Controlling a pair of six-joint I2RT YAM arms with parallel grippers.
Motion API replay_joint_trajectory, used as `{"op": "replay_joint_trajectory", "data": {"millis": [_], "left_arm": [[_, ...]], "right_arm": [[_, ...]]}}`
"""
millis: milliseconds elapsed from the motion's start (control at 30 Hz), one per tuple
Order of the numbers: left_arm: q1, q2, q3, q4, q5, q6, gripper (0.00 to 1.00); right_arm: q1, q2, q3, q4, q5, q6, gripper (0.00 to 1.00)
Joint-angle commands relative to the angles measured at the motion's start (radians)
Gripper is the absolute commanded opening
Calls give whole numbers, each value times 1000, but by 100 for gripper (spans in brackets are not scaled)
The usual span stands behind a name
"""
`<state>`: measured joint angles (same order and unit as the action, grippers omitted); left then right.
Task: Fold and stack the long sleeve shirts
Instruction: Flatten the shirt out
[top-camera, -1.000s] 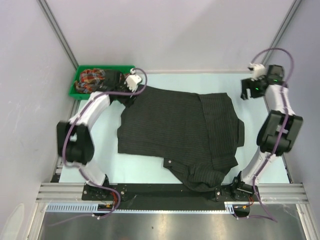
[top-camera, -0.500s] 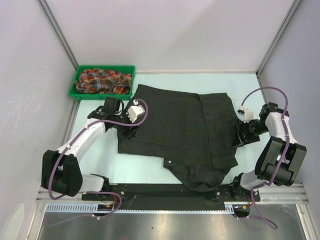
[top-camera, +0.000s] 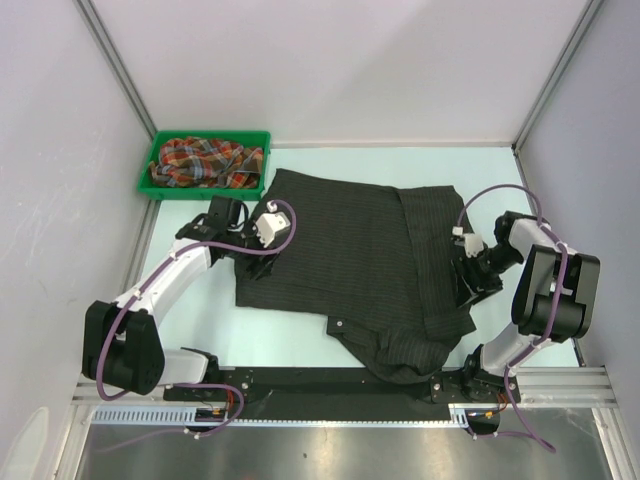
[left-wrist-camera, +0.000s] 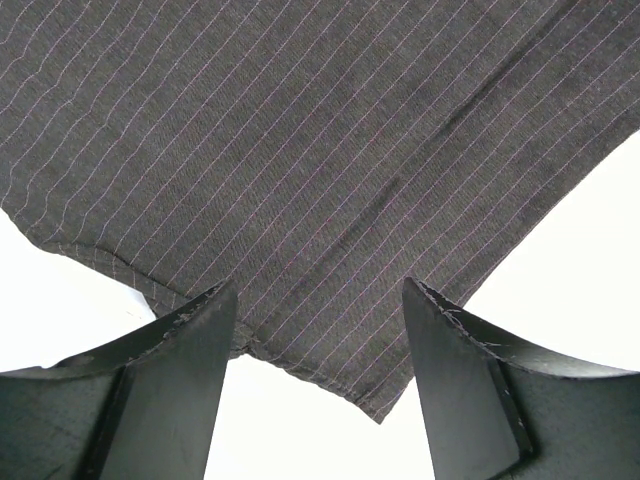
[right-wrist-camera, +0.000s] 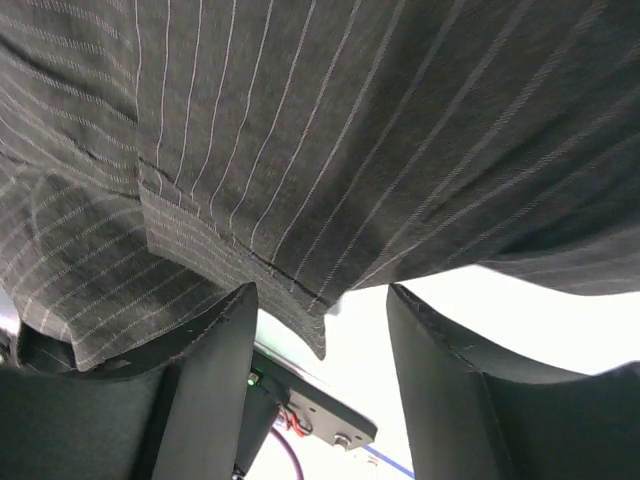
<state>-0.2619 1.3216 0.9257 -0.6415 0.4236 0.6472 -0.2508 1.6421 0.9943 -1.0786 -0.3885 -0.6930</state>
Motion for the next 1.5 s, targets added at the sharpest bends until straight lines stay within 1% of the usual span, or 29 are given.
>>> {"op": "replay_joint_trajectory", "data": {"millis": [0,100,200,233,300,333,367,467,600,667,700,733,800,833,867,933,967,1000,1033,1067,1133,1167,1200,1233,1267,1300,1367,1400,1467], "left_arm": [[-5,-21,-10,34,18,16,73],[-5,-19,-11,37,12,14,73],[-5,-21,-11,39,4,15,73],[-5,-22,-10,37,1,17,73],[-5,-21,-8,37,-2,14,73],[-5,-21,-8,34,-2,14,73],[-5,-21,-10,34,-3,15,73],[-5,-19,-14,31,-5,17,73],[-5,-12,-7,28,-3,20,73],[-5,-2,1,23,-2,23,73],[-5,2,12,22,-2,23,73],[-5,8,16,17,-2,26,73],[-5,33,36,17,-3,28,73],[-5,42,45,17,-5,26,73],[-4,50,53,20,-3,17,72],[0,65,79,35,4,-6,72],[4,68,93,42,10,-29,72],[4,68,99,48,12,-38,72],[6,67,104,63,6,-47,72],[6,64,107,72,4,-64,72],[7,57,108,89,-5,-73,72],[7,54,105,95,-9,-86,73],[10,53,102,103,-16,-92,73],[13,47,99,108,-19,-95,73],[13,42,94,108,-20,-93,73],[19,34,87,108,-19,-92,73],[21,10,65,105,-8,-72,73],[21,1,58,86,-3,-58,73],[21,-22,39,62,56,0,73]], "right_arm": [[16,-1,-23,-20,20,-40,58],[24,2,-19,-41,-4,-62,53],[34,7,-17,-47,-16,-74,42],[36,10,-16,-47,-23,-74,27],[36,13,-2,-64,-32,-80,14],[36,12,6,-73,-44,-85,2],[33,2,15,-93,-53,-91,0],[30,-22,56,-139,-105,-114,0],[27,-62,165,-173,-213,-114,0],[33,-61,275,-140,-294,-68,0],[36,-54,323,-104,-312,-33,0],[51,-24,416,-65,-343,34,0],[71,22,538,81,-351,111,0],[82,83,666,162,-319,180,0],[81,113,731,345,-305,299,0],[73,215,857,554,-242,433,0],[73,255,965,748,-225,538,0],[73,289,1024,835,-163,584,0],[76,323,1071,915,-136,620,1],[87,414,1200,980,-118,636,7],[108,520,1341,929,-84,593,25],[122,597,1404,845,-73,575,43],[127,626,1464,795,-53,523,76],[131,640,1472,739,-40,489,82],[133,634,1462,639,-26,460,85],[125,616,1377,603,-18,411,86],[102,547,1243,554,-47,377,87],[78,469,1103,536,-88,353,89],[55,376,970,461,-125,256,90]]}}
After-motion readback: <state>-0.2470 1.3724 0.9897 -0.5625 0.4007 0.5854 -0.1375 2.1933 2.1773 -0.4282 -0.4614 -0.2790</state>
